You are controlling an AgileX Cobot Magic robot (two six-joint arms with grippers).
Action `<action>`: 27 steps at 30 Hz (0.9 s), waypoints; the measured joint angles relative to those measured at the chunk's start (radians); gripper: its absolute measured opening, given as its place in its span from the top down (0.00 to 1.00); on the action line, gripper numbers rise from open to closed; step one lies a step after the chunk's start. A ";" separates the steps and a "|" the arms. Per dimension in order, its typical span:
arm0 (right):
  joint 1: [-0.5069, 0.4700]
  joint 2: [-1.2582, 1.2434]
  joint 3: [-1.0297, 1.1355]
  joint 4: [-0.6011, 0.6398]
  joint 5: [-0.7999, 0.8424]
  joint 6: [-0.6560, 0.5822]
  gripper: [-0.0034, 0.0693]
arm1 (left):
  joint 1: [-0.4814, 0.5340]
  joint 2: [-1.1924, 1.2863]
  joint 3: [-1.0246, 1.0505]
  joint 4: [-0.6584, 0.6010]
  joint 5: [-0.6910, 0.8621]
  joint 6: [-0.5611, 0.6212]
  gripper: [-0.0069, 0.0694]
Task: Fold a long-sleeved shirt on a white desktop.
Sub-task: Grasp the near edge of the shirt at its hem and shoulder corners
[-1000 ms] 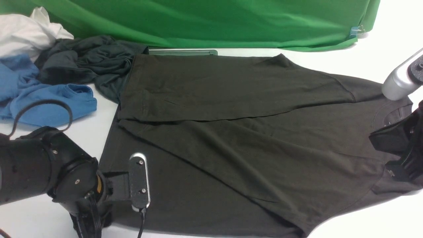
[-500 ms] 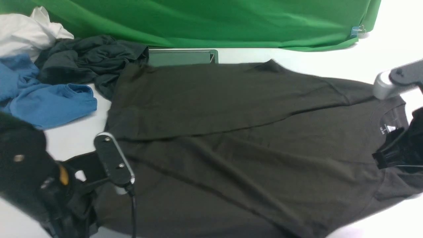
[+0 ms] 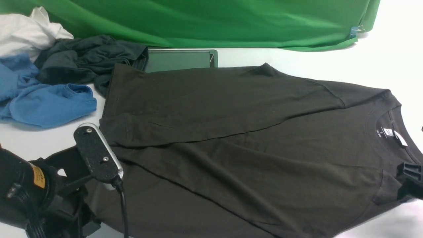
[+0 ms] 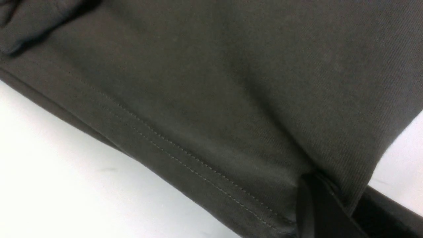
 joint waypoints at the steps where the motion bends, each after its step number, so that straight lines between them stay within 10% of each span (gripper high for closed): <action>1: 0.000 0.026 0.000 0.002 -0.027 0.004 0.26 | 0.000 0.000 0.000 -0.005 -0.001 0.000 0.87; 9: -0.001 0.142 -0.007 0.010 -0.148 0.010 0.30 | 0.000 0.000 0.000 -0.017 -0.001 0.000 0.87; 18: -0.004 0.147 -0.010 0.015 -0.139 -0.115 0.86 | 0.000 -0.003 0.000 -0.016 0.029 0.000 0.87; 27: -0.005 -0.068 -0.005 -0.176 0.239 0.004 0.89 | 0.000 -0.129 0.000 -0.002 0.088 0.000 0.87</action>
